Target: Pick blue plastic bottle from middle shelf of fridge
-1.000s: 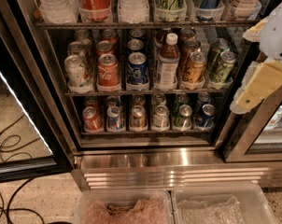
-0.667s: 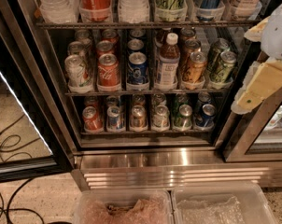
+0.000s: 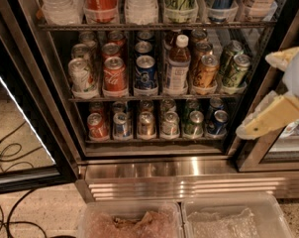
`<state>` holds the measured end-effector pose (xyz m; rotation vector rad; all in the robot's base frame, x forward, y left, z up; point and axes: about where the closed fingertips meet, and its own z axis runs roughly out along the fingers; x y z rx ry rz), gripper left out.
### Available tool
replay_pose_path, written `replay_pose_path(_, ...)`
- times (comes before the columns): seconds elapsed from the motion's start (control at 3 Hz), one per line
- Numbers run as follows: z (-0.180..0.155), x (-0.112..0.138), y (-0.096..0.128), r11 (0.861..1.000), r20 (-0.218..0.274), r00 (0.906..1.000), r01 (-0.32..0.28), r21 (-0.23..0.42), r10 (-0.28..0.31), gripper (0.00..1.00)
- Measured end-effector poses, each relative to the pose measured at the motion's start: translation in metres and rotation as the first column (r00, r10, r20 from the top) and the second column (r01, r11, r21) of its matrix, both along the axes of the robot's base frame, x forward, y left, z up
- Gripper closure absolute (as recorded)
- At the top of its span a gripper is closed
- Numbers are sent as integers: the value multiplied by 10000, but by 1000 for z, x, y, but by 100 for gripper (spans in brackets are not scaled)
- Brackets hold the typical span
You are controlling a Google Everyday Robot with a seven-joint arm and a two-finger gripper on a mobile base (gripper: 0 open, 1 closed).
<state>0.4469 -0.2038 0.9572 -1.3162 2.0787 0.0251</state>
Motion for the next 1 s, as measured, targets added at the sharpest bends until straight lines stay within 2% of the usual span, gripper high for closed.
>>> replay_pose_path(0.33, -11, 13, 7, 9912, 995, 9950, -47, 1322, -86, 0)
replay_pose_path(0.67, 3, 19, 14, 9853, 1453, 9893, -118, 1702, -132, 0)
replay_pose_path(1.0, -2, 19, 18, 9789, 1474, 9878, 188, 2033, -496, 0)
